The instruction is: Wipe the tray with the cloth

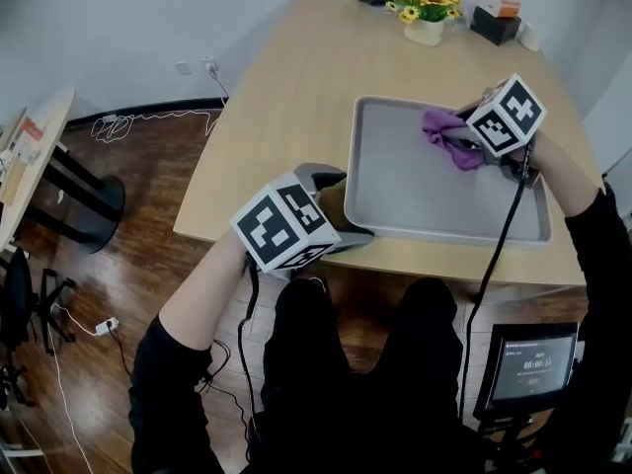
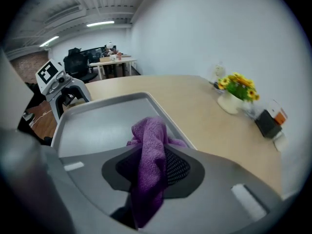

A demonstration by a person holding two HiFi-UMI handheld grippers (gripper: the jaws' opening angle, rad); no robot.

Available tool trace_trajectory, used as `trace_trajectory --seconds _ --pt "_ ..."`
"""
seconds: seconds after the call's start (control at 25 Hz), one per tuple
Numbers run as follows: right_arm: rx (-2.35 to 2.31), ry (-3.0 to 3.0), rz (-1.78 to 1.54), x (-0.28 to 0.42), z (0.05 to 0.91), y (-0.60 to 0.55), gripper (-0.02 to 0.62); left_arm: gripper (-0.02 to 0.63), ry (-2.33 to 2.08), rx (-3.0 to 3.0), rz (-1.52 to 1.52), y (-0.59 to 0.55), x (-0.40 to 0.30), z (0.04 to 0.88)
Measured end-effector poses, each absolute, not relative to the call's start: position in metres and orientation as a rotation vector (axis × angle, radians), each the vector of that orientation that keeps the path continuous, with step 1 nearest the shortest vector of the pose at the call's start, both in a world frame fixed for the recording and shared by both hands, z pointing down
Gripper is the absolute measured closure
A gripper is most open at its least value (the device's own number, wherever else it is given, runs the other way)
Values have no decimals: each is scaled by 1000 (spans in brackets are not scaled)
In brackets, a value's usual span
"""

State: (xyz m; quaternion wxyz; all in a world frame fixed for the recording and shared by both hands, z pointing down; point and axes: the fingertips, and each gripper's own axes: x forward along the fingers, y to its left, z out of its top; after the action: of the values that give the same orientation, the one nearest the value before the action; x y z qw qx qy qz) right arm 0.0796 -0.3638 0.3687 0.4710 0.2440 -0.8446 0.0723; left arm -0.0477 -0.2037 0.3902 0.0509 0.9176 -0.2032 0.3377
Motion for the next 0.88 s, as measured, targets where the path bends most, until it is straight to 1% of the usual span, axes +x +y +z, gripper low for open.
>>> trace_trajectory --seconds 0.16,0.24,0.32,0.44,0.68,0.76,0.88 --pt "829 -1894 237 202 367 -376 499 187 -614 2786 1031 -204 -48 389" --pt "894 -1848 268 231 366 -383 497 187 -617 2784 1030 -204 -48 387" --pt "911 -1826 287 232 365 -388 499 187 -620 2787 1026 -204 -46 386" --pt "867 -1815 232 194 366 -395 502 189 -614 2791 1021 -203 -43 386" --pt "594 -1993 36 21 365 -385 502 189 -608 2788 1025 -201 -47 385" --pt "542 -2026 -35 -24 365 -384 502 189 -610 2790 1023 -202 -48 386" --pt "520 -2056 -106 -58 365 -383 502 189 -612 2796 1022 -203 -47 387"
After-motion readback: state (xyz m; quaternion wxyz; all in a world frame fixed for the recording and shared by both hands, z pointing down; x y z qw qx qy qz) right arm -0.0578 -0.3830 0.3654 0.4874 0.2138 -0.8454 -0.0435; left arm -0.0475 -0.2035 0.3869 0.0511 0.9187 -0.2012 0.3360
